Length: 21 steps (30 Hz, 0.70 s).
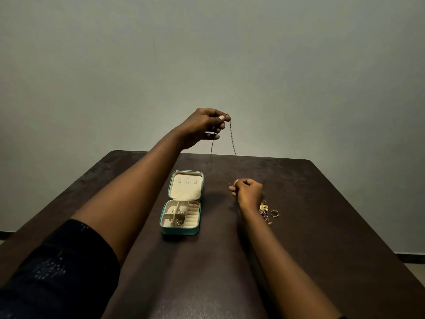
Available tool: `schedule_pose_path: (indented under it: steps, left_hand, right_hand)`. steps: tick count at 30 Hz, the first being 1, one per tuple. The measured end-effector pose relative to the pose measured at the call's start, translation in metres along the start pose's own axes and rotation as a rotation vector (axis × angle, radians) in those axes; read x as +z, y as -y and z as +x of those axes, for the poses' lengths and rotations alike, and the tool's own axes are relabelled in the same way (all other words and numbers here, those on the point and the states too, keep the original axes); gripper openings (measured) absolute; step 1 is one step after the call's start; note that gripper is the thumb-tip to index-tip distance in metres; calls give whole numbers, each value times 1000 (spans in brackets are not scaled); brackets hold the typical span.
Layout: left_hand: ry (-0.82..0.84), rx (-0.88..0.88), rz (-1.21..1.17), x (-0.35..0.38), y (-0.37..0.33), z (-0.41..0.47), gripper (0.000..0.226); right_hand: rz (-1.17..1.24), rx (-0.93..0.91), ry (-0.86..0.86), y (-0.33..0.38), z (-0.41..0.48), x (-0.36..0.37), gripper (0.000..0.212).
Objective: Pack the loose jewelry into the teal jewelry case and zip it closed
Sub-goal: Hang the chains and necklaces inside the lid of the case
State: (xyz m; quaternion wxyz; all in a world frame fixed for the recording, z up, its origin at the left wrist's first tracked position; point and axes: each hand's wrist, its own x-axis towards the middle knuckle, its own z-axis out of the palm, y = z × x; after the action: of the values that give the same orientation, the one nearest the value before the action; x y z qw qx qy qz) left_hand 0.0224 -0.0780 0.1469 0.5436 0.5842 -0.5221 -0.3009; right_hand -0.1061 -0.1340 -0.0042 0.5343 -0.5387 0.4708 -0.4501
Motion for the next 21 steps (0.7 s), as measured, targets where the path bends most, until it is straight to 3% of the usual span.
schedule_pose_path:
  steps: [5, 11, 15, 18, 21]
  left_hand:
    - [-48, -51, -20, 5, 17, 13, 19]
    - [-50, -154, 60, 19, 51, 33, 21]
    - [-181, -165, 289, 21, 75, 55, 14]
    - [-186, -165, 520, 30, 89, 71, 17]
    - [-182, -198, 689, 43, 108, 85, 15]
  right_hand:
    - [-9, 75, 27, -19, -15, -5, 15]
    - [149, 169, -25, -32, -31, -7, 23]
    - [2, 157, -52, -43, -49, -4, 35]
    - [-237, 76, -53, -50, -57, -3, 34]
    - [-314, 57, -39, -51, -57, -8, 29]
